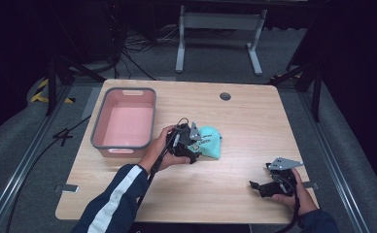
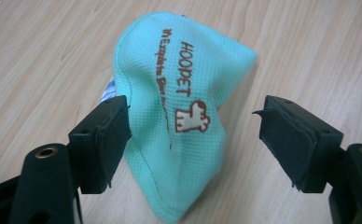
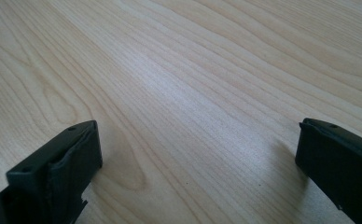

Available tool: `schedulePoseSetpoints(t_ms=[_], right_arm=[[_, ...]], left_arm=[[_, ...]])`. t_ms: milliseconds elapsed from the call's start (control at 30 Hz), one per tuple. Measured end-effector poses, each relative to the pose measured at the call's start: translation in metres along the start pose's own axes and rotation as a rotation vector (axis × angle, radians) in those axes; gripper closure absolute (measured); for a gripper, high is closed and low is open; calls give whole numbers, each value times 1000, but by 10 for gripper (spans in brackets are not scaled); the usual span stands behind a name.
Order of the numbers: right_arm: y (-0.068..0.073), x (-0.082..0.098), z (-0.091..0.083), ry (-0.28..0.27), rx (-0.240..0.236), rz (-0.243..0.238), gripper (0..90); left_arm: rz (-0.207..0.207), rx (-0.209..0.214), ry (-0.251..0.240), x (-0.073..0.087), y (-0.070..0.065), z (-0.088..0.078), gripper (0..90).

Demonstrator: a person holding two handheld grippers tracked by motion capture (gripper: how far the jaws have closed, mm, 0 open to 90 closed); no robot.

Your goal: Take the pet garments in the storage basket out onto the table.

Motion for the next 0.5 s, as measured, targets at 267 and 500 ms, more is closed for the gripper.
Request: schedulePoseSetpoints(t_ms=[267, 500], right_arm=[[0, 0, 0, 0, 0, 0, 5], [0, 0, 0, 0, 0, 0, 6]], left_arm=[[56, -4, 61, 15, -9, -12, 235], [80, -6, 65, 28, -17, -25, 240]])
Point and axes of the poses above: each handheld gripper's, and its own axes: z roughly forward along the jaws, x roughly out of its underside, y roughly to its left, the point moved 9 cm from there along z, roughly forward along the jaws, and after that the axes turned 8 degrees about x, right-handed, at the moved point
